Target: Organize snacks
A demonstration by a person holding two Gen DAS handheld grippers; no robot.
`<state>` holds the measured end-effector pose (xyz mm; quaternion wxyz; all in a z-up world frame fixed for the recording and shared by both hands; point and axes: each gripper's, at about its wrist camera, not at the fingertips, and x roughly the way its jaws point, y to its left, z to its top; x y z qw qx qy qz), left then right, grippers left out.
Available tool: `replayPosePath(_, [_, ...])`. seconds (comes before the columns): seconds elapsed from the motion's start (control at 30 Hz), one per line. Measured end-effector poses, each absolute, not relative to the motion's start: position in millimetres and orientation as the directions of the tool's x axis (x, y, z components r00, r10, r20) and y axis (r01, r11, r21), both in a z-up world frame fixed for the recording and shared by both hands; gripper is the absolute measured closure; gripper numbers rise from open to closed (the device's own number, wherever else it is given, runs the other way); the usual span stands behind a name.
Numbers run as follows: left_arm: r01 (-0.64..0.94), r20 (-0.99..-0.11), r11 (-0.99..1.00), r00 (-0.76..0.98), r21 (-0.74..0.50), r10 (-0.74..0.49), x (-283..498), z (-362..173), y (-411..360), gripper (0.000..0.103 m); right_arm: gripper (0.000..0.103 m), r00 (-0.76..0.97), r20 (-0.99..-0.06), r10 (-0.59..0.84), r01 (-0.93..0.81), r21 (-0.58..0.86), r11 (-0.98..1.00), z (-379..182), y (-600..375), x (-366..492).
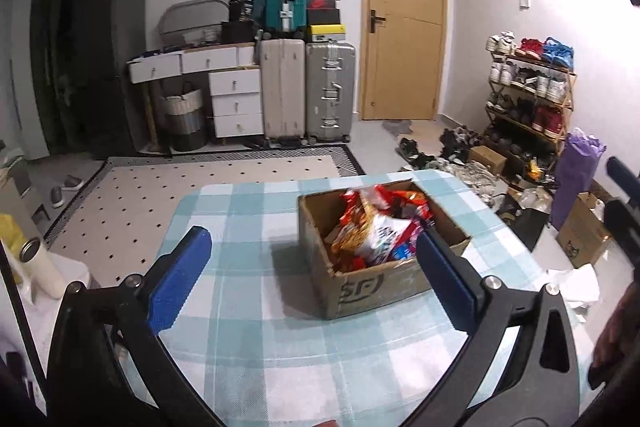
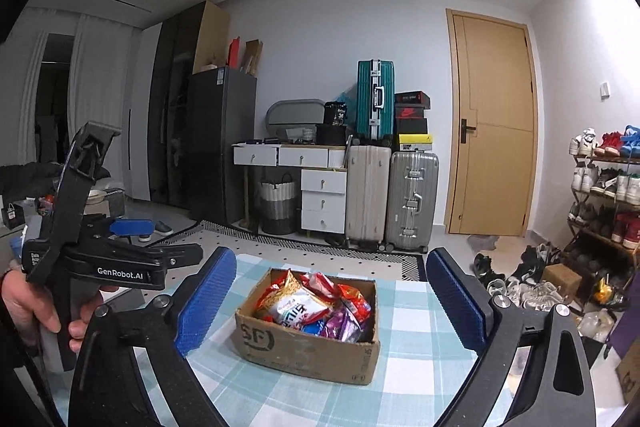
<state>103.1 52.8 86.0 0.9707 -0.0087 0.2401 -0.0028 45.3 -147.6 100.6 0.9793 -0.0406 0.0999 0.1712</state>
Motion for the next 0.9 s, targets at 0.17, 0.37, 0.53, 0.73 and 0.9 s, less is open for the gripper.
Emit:
replayPosePath(0.17, [-0.037,-0.458,0.999,0.889,-0.021,0.024,84,53,62,0.001,0.005,0.929,-0.200,0.312,-0.327,-0.051,0.943,81,-158,23])
replayPosePath(0.37, [-0.071,-0.411,0.997,0.909,-0.001,0.064,62,10,73,0.001,0.005,0.942,-0.195,0.273,-0.290,-0.062,0.955,50,-172,8])
replayPosePath(0.53, [-0.085,-0.407,0.996,0.910,-0.001,0.077,55,-19,75,0.001,0.005,0.944,-0.208,0.255,-0.274,-0.068,0.959,25,-179,5])
replayPosePath(0.73, [-0.099,-0.393,0.995,0.916,-0.013,0.086,47,-50,80,0.001,0.005,0.938,-0.231,0.260,-0.274,-0.032,0.961,-9,-187,11])
replayPosePath(0.9, [-0.098,-0.395,0.995,0.913,0.032,0.102,47,-66,73,0.001,0.005,0.929,-0.270,0.254,-0.271,-0.025,0.962,-36,-188,20])
